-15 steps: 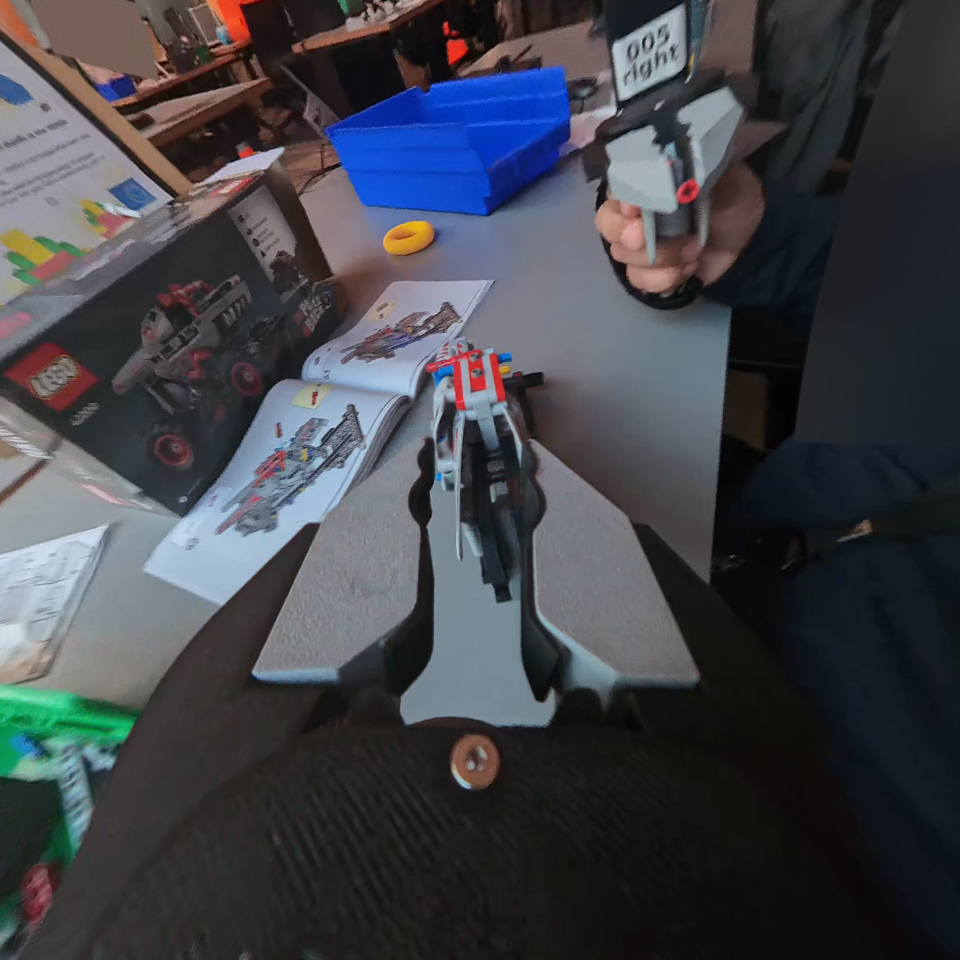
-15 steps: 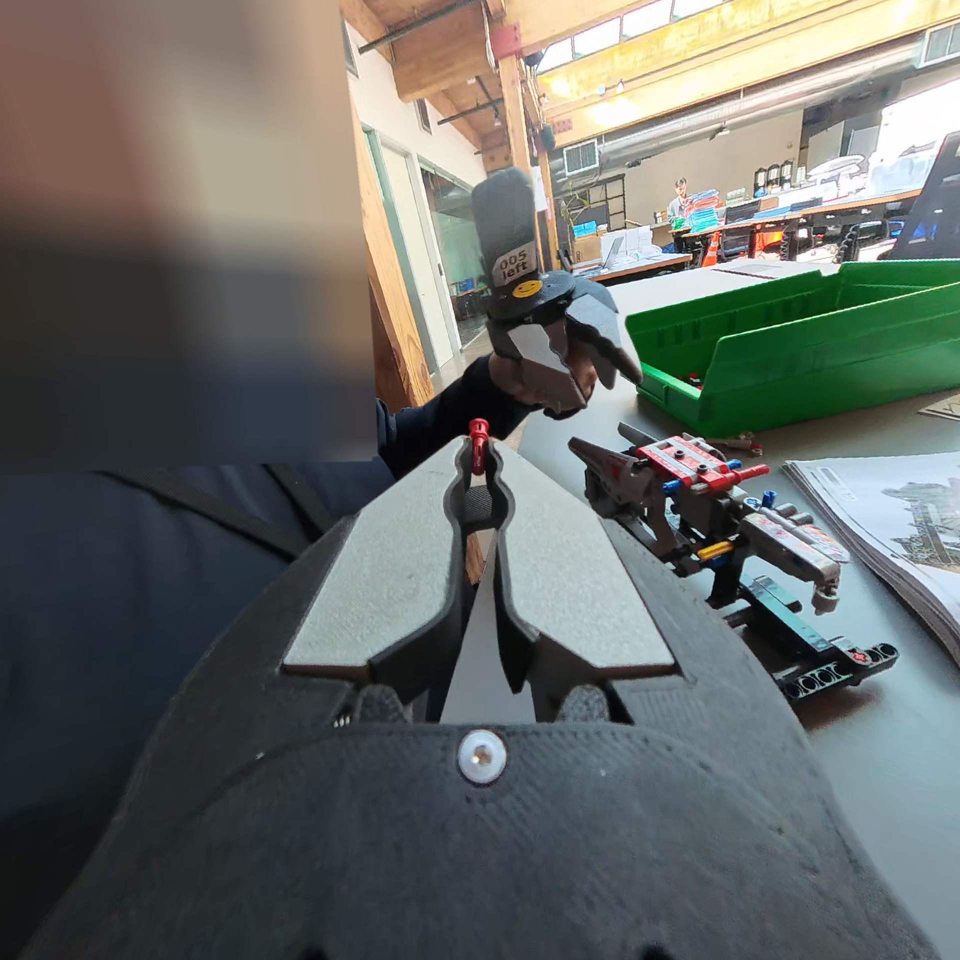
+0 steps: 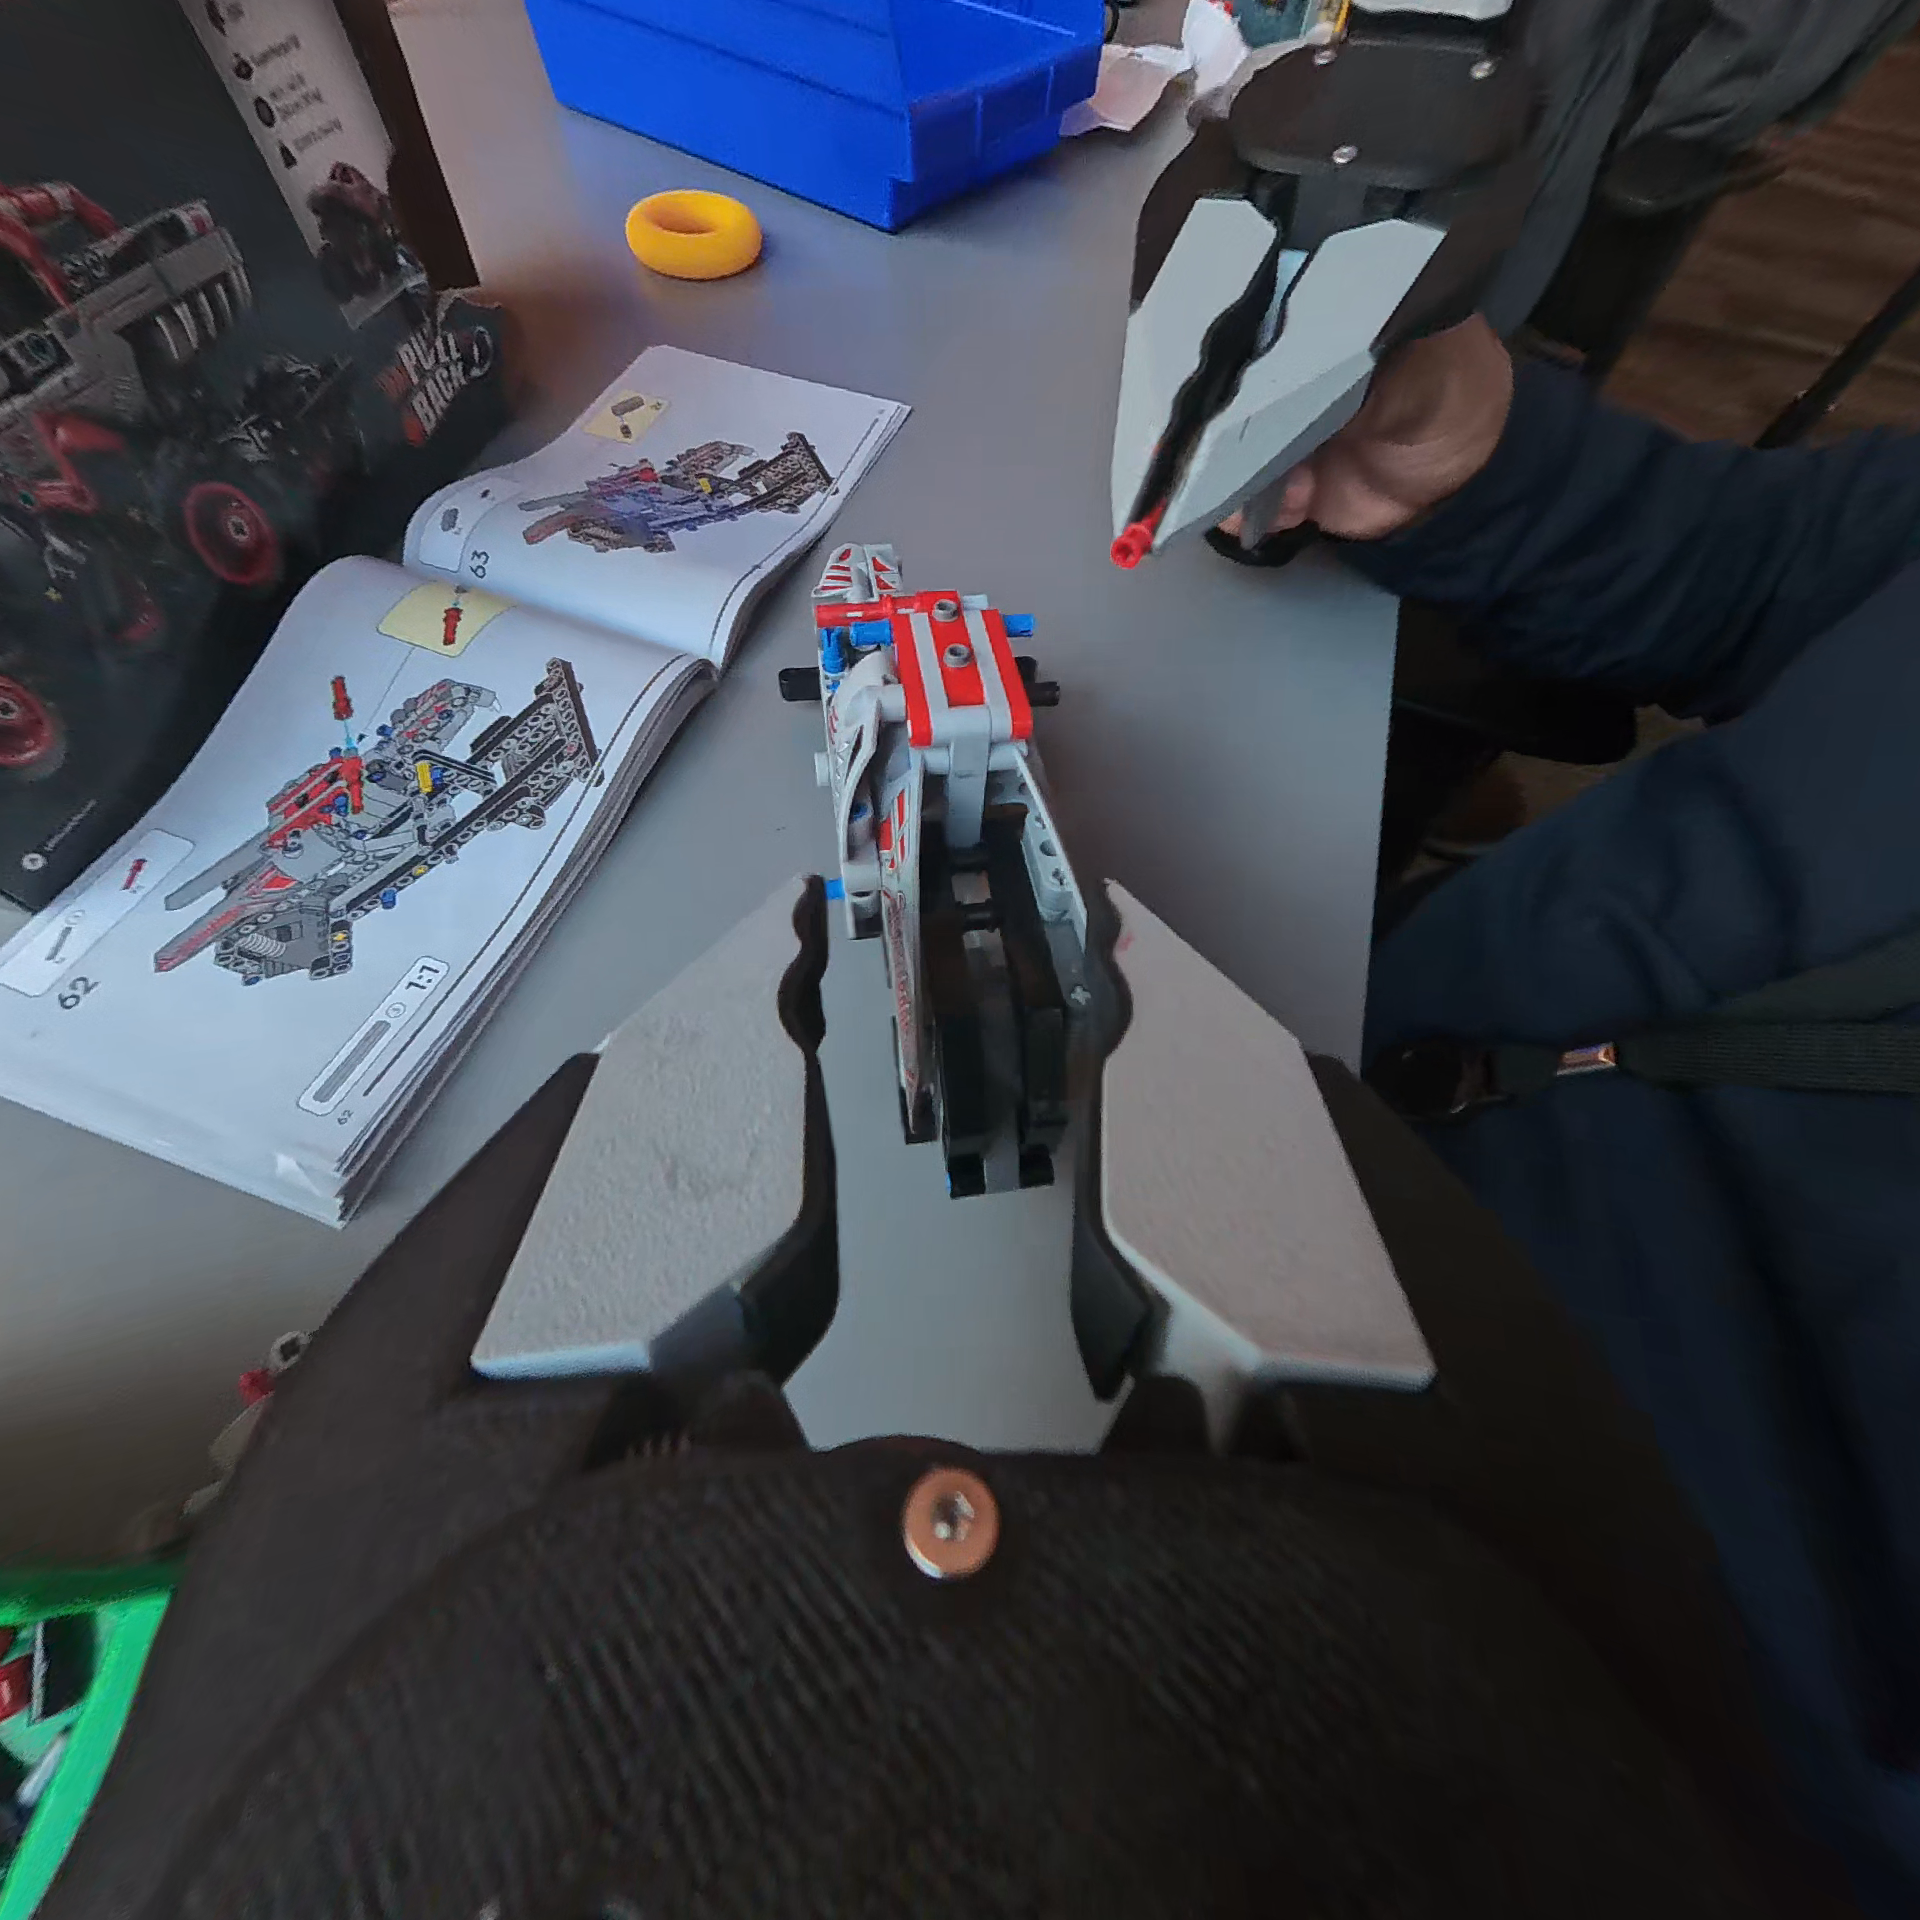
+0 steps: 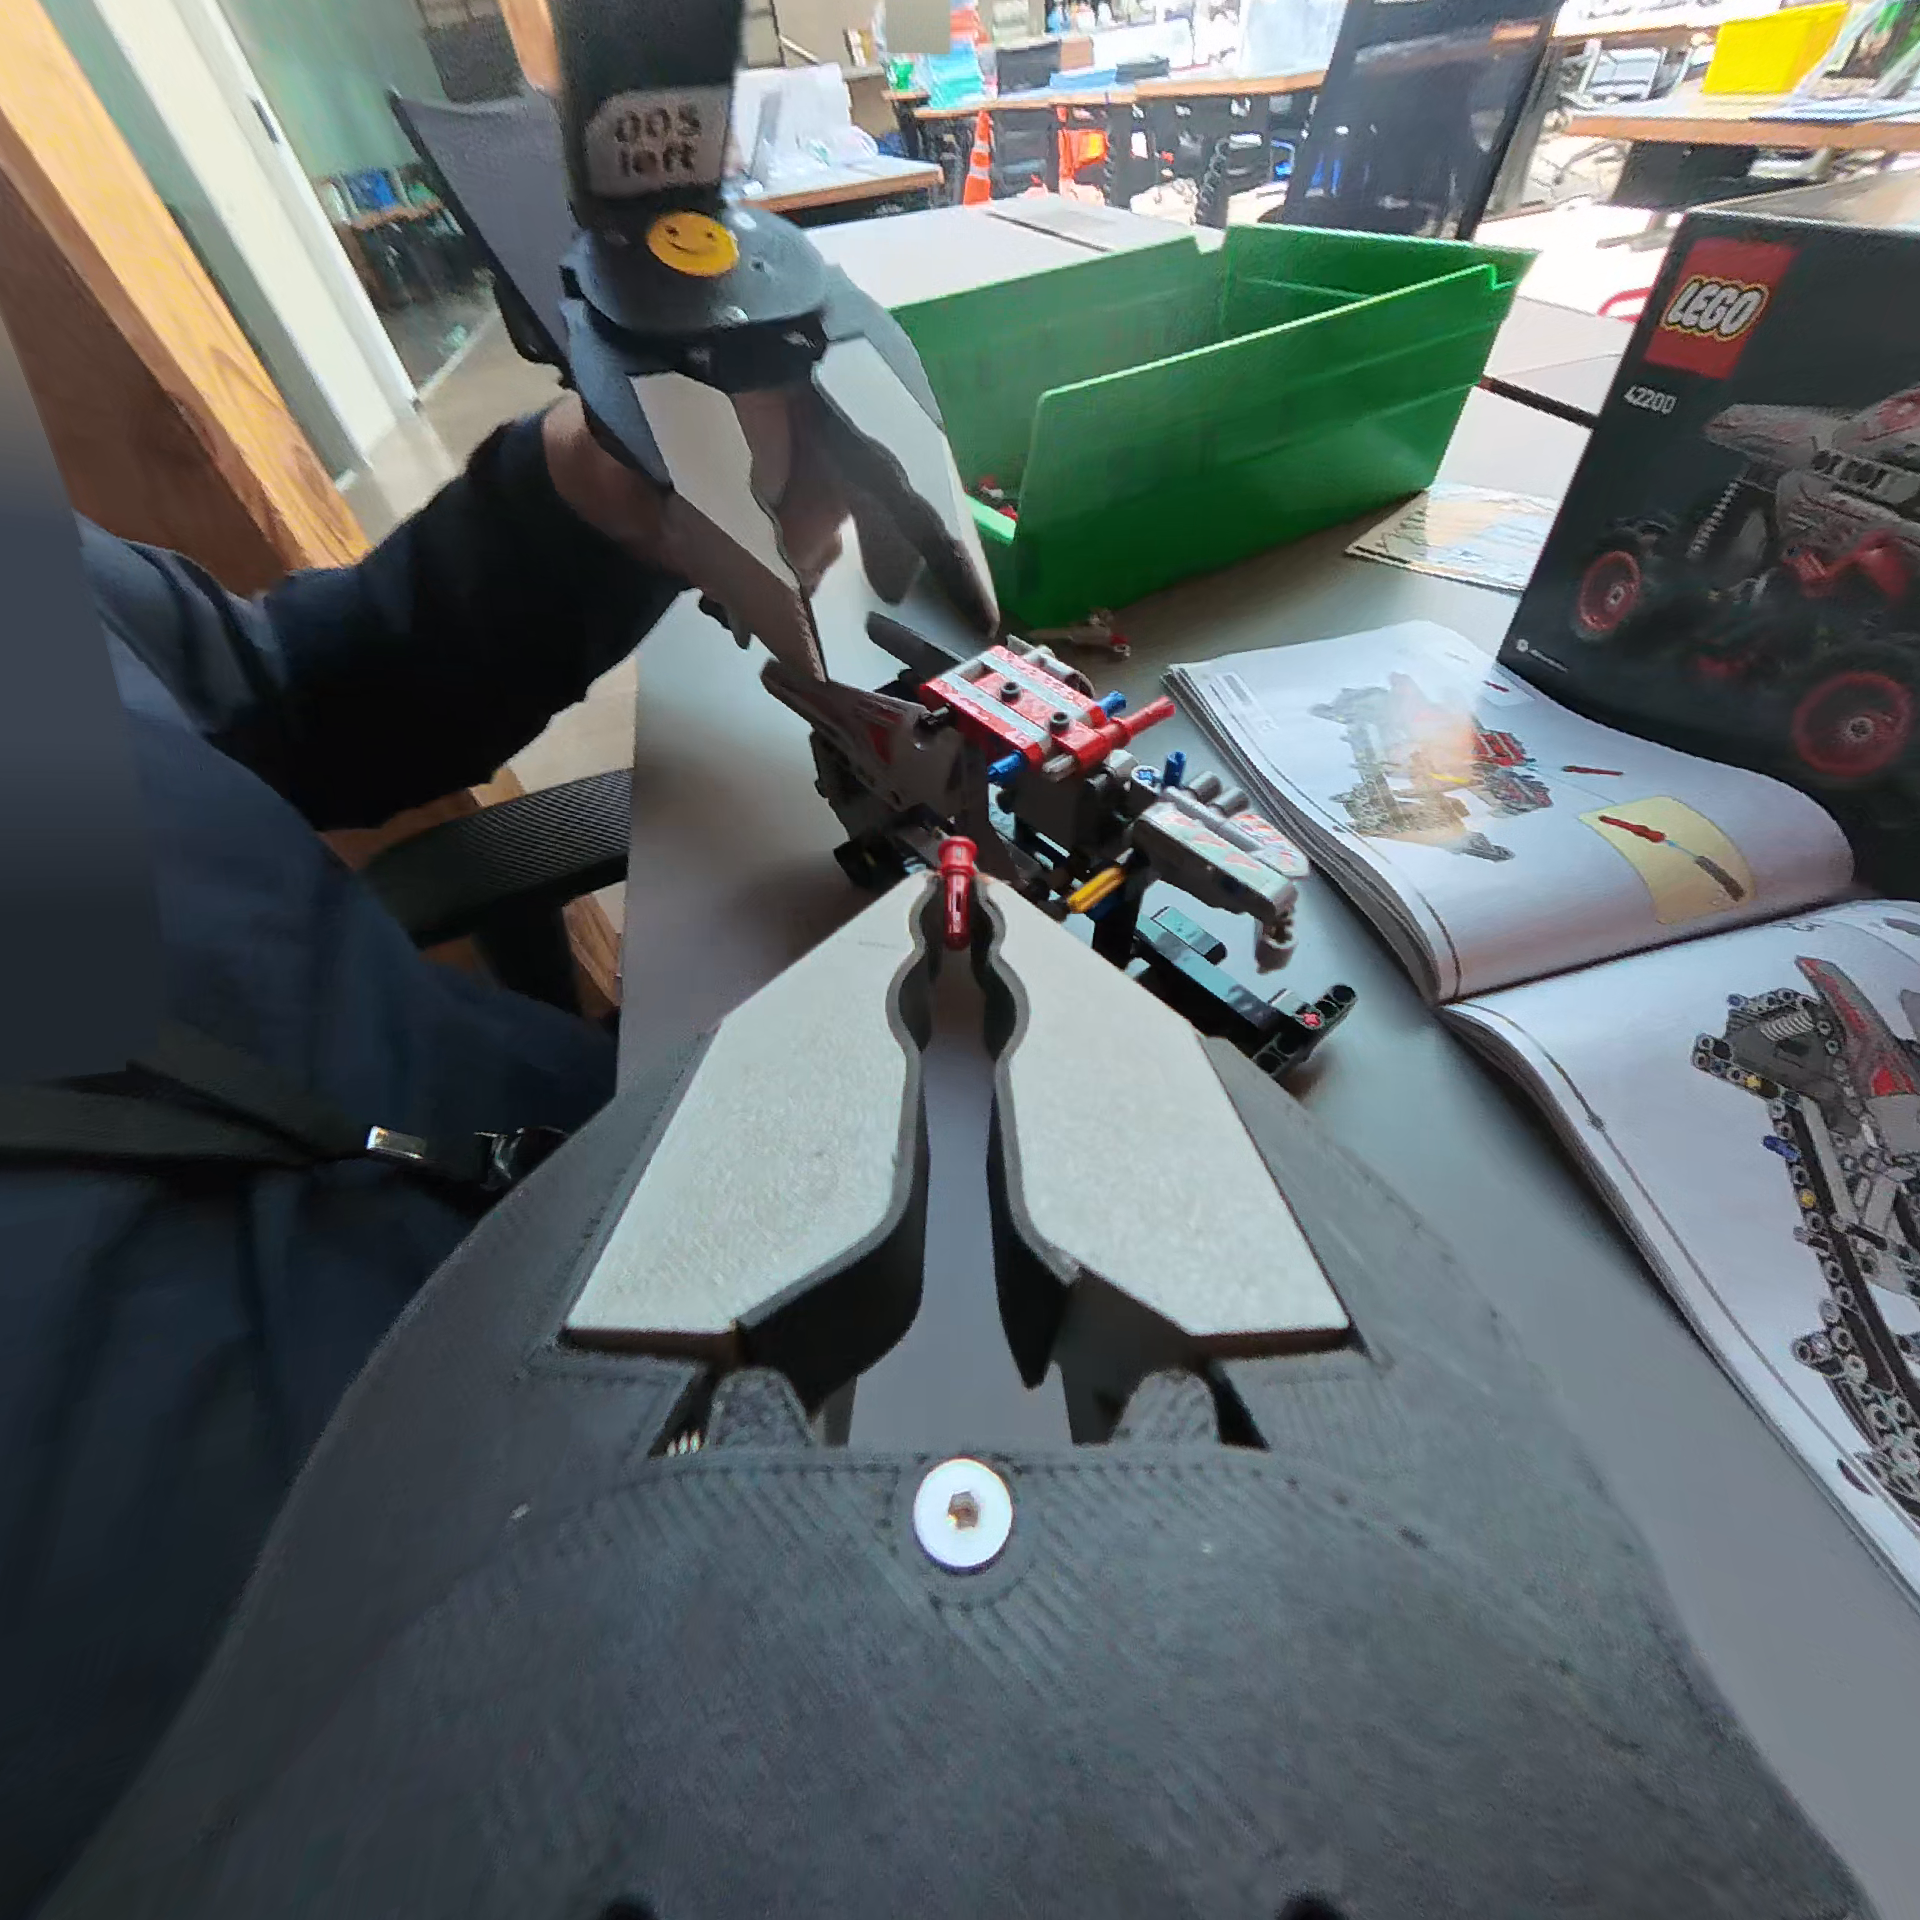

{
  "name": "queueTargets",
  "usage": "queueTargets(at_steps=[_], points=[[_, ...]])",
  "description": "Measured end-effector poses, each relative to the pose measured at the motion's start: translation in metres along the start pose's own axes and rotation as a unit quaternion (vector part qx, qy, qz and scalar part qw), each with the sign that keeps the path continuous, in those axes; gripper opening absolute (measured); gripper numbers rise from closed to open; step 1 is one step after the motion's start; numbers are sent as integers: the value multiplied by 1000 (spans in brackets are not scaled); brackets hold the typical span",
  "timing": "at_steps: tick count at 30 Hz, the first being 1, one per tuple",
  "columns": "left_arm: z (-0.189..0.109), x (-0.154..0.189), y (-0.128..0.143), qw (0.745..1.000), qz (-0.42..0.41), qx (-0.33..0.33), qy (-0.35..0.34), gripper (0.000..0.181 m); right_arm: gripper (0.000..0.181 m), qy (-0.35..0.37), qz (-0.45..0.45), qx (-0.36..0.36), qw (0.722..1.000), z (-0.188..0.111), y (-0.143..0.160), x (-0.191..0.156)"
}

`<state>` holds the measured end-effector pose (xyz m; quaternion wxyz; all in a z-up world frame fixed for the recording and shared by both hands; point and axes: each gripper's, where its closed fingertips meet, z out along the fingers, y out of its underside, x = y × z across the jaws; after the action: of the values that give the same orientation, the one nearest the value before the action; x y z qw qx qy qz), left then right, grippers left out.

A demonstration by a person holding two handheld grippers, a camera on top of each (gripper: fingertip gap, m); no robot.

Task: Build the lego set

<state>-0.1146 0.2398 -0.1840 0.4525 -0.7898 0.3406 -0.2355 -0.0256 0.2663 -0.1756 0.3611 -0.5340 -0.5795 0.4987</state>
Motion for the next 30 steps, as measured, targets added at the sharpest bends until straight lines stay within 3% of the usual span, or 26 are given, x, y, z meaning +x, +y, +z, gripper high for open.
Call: queueTargets(at_steps=[5,10,13,15,20,26,30], points=[[-10,-14,-4,999,17,-14,-34,46,2,27,-4,-13,1000,5,2,6],[0,-19,6,999,-37,-33,11,27,2,36,28,-10,999,6,4,13],[6,-4,10,998,-42,-41,32,15,2,47,9,0,999,6,3,13],[9,6,9,998,-42,-40,32,20,2,56,-6,-3,998,5,5,15],[11,56,-2,992,-29,-44,114,16,2,50,-8,-3,999,-2,9,16],[24,11,-41,995,94,-16,-2,19,2,9,10,17,1000,-17,2,15],[50,8,-47,994,89,-32,59,18,2,-36,38,35,998,-20,-3,14]])
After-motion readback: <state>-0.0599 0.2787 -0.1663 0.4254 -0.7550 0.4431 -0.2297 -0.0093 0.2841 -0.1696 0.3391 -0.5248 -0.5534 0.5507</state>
